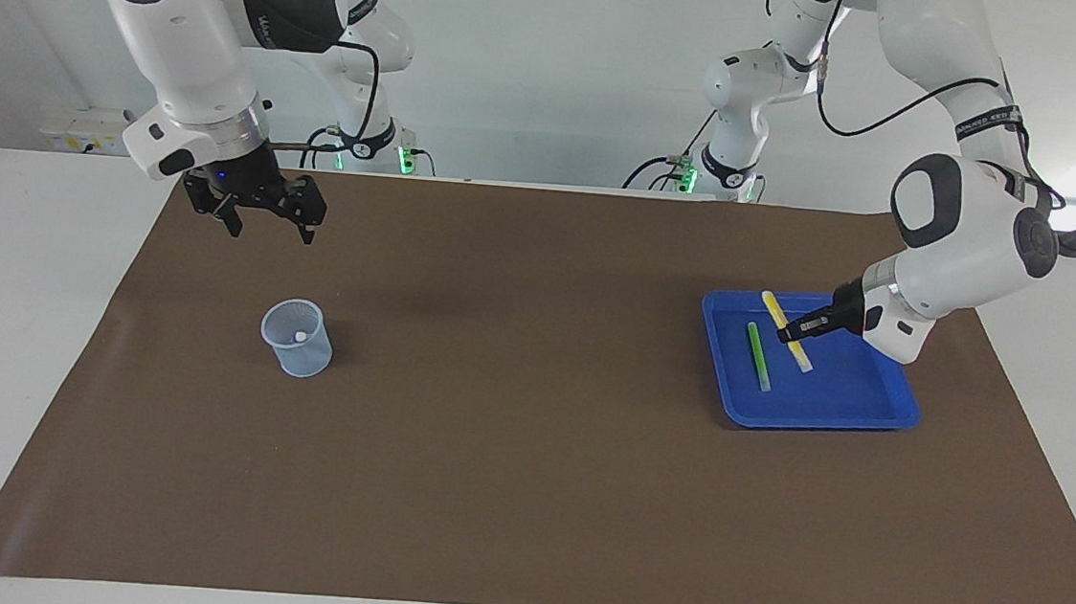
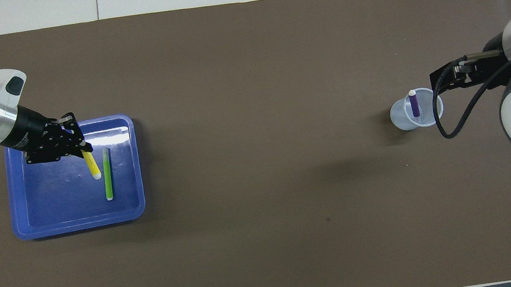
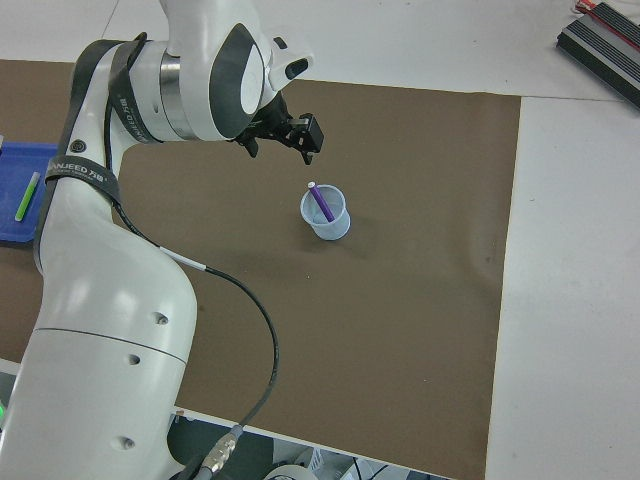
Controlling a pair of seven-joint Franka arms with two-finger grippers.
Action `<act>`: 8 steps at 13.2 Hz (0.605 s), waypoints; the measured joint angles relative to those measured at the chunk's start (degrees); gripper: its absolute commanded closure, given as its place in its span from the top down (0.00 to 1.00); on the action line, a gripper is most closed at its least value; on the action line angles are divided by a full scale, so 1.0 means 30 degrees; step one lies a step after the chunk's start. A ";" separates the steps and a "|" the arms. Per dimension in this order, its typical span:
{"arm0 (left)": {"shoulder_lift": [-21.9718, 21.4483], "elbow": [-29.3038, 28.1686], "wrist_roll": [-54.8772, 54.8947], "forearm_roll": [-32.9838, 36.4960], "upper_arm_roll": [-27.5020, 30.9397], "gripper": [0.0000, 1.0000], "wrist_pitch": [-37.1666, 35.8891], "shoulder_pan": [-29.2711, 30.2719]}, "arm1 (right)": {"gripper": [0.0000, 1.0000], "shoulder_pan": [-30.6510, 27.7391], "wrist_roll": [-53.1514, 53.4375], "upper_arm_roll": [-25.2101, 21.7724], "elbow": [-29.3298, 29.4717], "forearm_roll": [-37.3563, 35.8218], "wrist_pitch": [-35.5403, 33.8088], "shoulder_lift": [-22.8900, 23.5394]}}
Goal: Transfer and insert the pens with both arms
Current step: 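Grasp the yellow pen with the left gripper and lift it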
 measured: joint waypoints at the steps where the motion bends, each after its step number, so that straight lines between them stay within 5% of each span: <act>1: -0.0020 0.0220 -0.1995 -0.1060 -0.0211 0.00 -0.0166 -0.0062 | 1.00 0.0000 0.0000 0.0000 0.0000 0.0001 0.0000 0.0000; 8: -0.0098 0.0671 -1.2904 -0.7354 -0.2220 0.00 -0.0673 -0.0494 | 1.00 0.0154 0.1165 0.0102 -0.0239 0.3481 0.0501 0.0000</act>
